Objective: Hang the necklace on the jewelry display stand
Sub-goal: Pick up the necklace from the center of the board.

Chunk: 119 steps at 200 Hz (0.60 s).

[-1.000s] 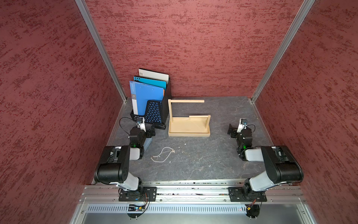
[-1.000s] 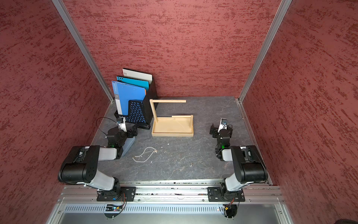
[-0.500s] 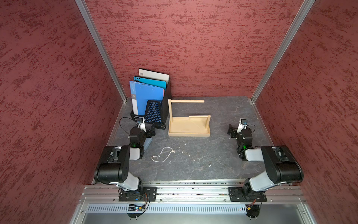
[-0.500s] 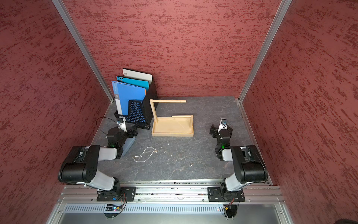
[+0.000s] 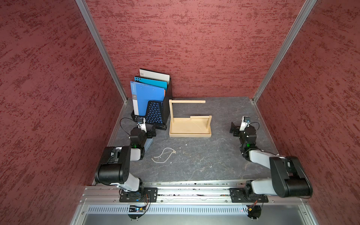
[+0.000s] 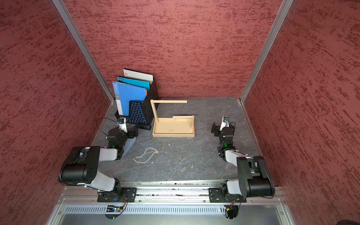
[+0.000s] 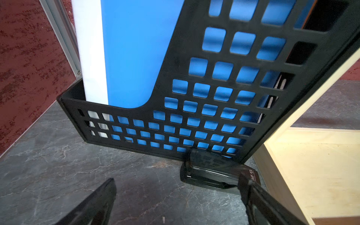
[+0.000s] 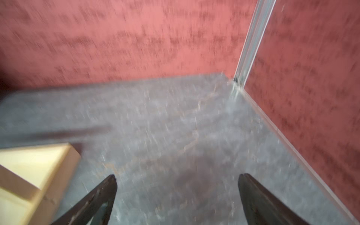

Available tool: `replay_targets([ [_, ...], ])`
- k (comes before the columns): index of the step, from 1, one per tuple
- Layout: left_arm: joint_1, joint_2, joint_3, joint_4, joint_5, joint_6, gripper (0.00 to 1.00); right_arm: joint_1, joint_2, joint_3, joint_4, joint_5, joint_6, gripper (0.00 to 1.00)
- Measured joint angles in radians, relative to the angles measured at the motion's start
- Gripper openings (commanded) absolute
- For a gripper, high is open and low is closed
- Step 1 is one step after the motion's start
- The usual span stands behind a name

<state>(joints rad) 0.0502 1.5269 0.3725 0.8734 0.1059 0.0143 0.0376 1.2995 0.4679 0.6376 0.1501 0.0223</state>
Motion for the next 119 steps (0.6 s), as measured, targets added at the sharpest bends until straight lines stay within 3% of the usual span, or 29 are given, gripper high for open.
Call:
replay_targets([
  [28,-0.026,-0.114,0.038,-0.168,-0.037,0.000,0.99,0.000,-0.114,0.223,-0.306,-0.006,0.090,0.99],
  [62,-0.047,-0.304,0.253,-0.544,-0.082,-0.086,1.00,0.000,-0.112,0.523,-0.735,-0.063,0.219,0.99],
  [100,0.047,-0.352,0.507,-1.004,0.037,-0.259,0.99,0.024,-0.119,0.585,-1.065,-0.154,0.357,0.99],
  [119,-0.031,-0.345,0.505,-1.179,0.043,-0.316,1.00,0.092,-0.105,0.584,-1.191,-0.198,0.422,0.99],
])
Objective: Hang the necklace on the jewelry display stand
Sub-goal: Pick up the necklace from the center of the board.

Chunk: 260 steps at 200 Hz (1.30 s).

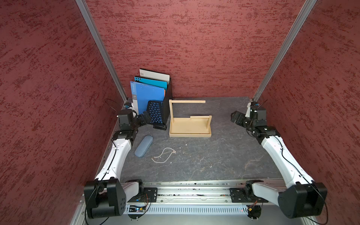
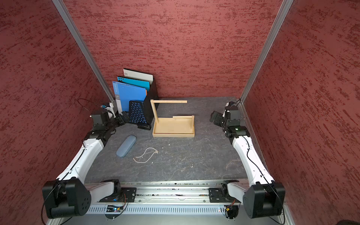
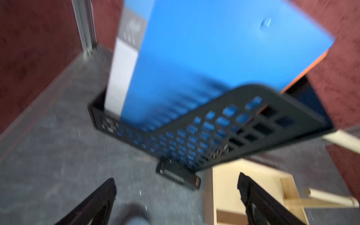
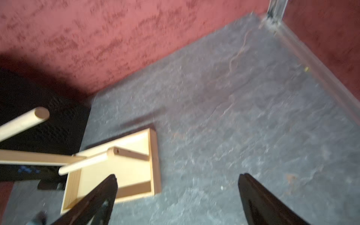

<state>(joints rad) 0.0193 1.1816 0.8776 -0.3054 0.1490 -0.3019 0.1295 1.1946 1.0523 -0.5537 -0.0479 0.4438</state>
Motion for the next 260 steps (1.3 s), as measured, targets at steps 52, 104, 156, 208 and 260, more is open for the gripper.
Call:
replay_targets([
  [52,-0.663,-0.057,-0.115,-0.211,-0.154,-0.151,0.99,0.407,0.093,-0.082,-0.154,0.008,0.097,0.98],
  [104,-0.970,0.070,-0.053,-0.199,-0.301,-0.109,1.00,0.608,0.279,-0.075,-0.203,0.033,0.116,0.83],
  [156,-0.975,0.103,-0.043,-0.166,-0.304,-0.047,1.00,0.647,0.426,-0.050,-0.201,0.026,0.094,0.41],
  [208,-0.896,0.060,-0.077,-0.132,-0.253,-0.049,1.00,0.647,0.493,-0.014,-0.212,0.046,0.053,0.29],
  [260,-0.845,0.062,-0.089,-0.114,-0.193,-0.052,1.00,0.639,0.522,0.036,-0.238,0.102,0.011,0.24],
])
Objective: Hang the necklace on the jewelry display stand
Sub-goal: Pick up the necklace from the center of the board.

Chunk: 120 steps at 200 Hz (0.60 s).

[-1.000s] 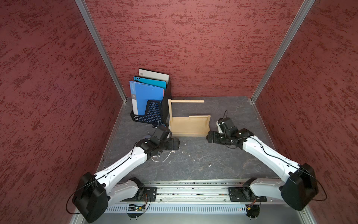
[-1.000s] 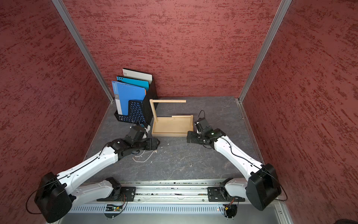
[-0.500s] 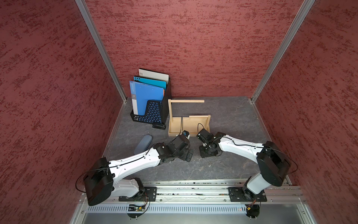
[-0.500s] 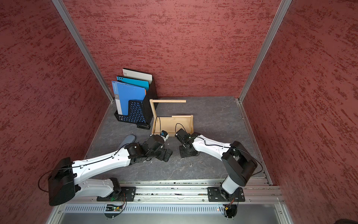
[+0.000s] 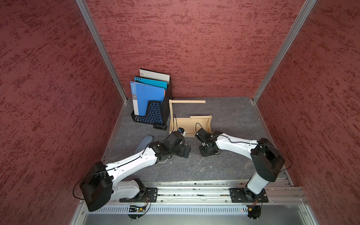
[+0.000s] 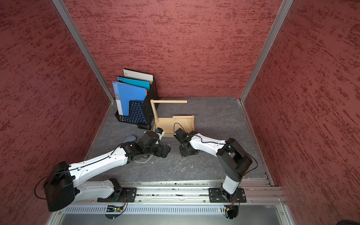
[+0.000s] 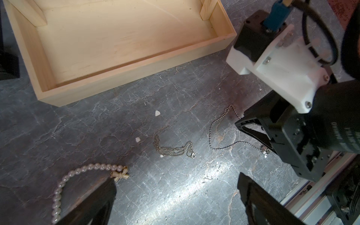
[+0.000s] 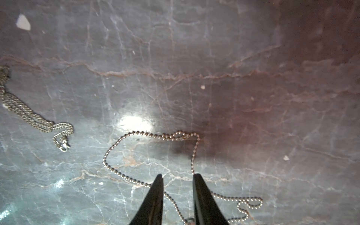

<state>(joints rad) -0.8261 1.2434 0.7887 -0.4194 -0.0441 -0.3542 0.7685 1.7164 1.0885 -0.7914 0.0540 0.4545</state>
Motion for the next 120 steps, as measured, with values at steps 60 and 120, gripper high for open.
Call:
replay_targets([
  [60,0.005,0.015,0.000,0.012,0.030,0.000,1.00,-0.067,0.092,0.058,-0.023,0.013,-0.043,0.23],
  [120,0.014,0.035,0.001,0.020,0.048,0.004,1.00,-0.079,0.102,0.047,-0.018,-0.005,-0.045,0.22],
])
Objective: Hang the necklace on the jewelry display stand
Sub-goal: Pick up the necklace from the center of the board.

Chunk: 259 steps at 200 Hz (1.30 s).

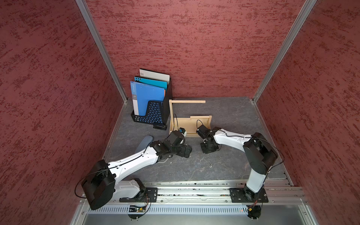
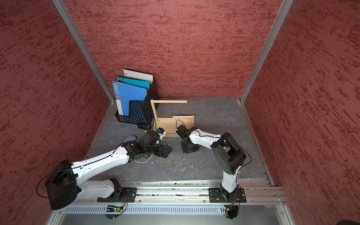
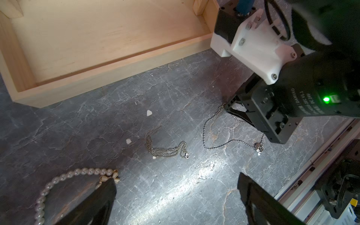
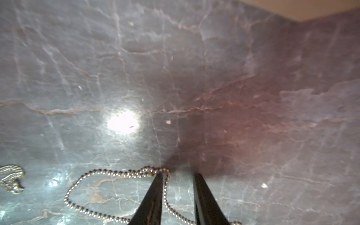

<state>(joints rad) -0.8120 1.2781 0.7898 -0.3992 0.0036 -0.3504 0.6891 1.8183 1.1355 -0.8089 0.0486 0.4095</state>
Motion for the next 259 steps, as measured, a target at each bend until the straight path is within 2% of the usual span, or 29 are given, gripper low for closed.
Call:
replay_targets([
  [30,0.000,0.027,0.012,0.000,0.009,0.000,1.00,0.000,0.000,-0.001,-0.004,0.002,-0.011,0.00],
  [101,0.000,0.033,0.024,0.003,0.018,0.000,1.00,-0.003,-0.011,-0.008,-0.007,0.027,-0.037,0.00],
  [171,0.008,0.031,0.031,0.018,0.023,0.005,1.00,-0.002,-0.164,-0.016,-0.022,0.106,-0.063,0.00],
  [259,0.011,0.031,0.080,0.041,0.055,0.014,1.00,-0.002,-0.260,-0.016,-0.016,0.093,-0.052,0.00],
])
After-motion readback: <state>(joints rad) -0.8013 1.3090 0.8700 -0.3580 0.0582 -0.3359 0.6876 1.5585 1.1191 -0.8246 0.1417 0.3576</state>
